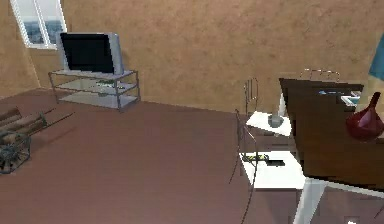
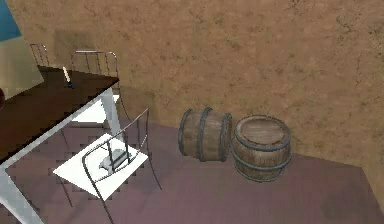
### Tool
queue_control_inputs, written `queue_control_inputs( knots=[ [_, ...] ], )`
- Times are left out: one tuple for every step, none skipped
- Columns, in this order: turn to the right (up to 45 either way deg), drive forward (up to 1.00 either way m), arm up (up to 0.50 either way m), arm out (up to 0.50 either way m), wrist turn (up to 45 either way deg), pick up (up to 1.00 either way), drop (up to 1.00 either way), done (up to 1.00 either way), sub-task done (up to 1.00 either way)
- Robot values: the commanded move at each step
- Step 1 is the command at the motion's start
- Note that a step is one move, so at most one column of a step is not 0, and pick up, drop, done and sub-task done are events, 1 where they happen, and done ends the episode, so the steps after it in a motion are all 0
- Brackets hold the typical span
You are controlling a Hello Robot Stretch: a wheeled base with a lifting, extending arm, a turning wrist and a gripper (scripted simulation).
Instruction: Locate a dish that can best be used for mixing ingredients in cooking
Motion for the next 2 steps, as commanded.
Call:
queue_control_inputs(
  knots=[
    [-3.0, 0.0, 0.0, 0.0, 0.0, 0.0, 0.0, 0.0, 0.0],
    [-15.0, 0.0, 0.0, 0.0, 0.0, 0.0, 0.0, 0.0, 0.0]
  ],
)
